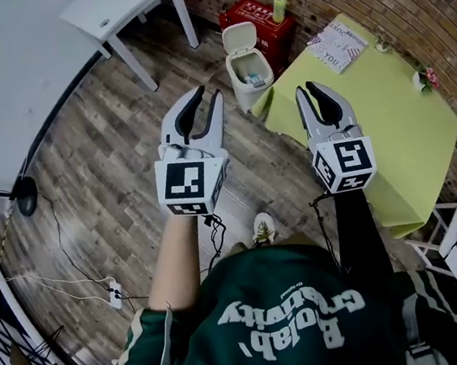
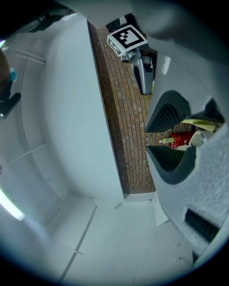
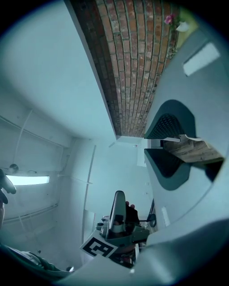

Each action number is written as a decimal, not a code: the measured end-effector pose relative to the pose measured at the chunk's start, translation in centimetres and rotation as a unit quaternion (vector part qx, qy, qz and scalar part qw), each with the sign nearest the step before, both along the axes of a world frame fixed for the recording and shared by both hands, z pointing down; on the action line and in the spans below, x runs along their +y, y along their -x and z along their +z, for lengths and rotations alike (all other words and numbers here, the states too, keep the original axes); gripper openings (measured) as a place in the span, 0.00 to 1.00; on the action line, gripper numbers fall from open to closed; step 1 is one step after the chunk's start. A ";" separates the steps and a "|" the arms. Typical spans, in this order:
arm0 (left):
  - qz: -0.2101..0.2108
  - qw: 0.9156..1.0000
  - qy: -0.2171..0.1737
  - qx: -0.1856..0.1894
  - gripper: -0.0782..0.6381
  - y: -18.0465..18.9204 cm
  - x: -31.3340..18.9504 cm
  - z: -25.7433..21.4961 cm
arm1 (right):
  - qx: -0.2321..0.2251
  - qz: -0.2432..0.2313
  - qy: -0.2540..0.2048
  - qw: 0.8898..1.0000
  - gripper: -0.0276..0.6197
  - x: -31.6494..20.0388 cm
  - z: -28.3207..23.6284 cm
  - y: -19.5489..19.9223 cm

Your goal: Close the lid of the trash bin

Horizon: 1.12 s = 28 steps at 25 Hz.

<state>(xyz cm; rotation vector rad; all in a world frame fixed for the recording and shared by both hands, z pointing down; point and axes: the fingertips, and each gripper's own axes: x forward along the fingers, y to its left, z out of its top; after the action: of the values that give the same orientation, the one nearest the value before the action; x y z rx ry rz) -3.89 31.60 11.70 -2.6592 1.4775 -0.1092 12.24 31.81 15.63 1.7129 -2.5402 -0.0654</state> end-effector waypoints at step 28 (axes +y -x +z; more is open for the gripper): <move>0.019 1.000 0.009 -0.010 0.24 -5.8 -7.9 1.1 | -0.012 0.006 -0.004 1.000 0.18 -7.1 0.7 -5.1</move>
<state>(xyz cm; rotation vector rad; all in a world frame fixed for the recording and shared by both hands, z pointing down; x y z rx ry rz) 1.92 23.69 12.81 -2.6905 1.4259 -0.1474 17.32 24.74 16.36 1.7423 -2.5504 -0.0557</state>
